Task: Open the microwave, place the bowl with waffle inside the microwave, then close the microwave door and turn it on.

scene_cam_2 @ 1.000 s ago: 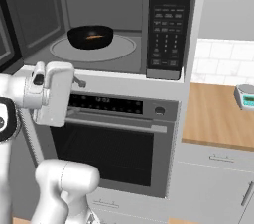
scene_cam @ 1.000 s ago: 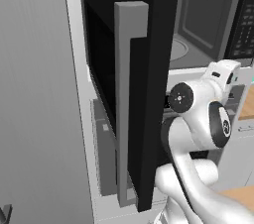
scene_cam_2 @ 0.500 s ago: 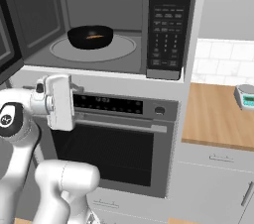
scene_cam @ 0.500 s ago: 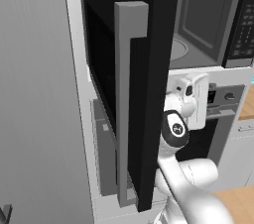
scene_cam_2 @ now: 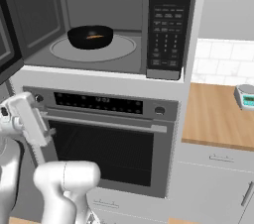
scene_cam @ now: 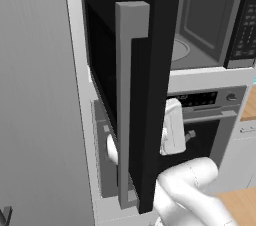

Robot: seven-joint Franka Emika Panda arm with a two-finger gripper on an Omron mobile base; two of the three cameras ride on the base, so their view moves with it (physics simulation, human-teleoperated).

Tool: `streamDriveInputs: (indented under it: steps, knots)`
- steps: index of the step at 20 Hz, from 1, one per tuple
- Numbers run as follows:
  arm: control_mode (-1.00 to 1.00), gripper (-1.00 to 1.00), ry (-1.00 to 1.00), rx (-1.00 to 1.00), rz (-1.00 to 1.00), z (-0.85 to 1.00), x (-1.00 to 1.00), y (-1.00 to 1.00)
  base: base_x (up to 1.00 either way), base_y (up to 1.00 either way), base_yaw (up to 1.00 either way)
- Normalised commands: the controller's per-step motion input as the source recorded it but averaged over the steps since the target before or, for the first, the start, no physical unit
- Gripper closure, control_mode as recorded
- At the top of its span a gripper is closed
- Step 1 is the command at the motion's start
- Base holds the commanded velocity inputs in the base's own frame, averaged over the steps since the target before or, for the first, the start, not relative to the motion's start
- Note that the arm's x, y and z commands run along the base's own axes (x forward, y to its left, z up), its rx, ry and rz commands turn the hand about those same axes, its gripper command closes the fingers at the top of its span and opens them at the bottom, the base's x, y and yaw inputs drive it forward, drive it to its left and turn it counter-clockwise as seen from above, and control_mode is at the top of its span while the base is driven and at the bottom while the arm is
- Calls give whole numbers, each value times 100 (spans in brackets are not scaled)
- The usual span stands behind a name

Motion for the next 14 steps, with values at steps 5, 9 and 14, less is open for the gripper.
streamDriveInputs:
  steps: [5, 9, 14]
  knots:
    - [-100, -100, -29, -27, 0, -9, -97, 63, 0, 0, 0]
    - [-100, 100, -22, -28, 0, 0, -75, 57, 0, 0, 0]
    - [-100, 100, -7, -31, 0, 8, -48, 65, 0, 0, 0]
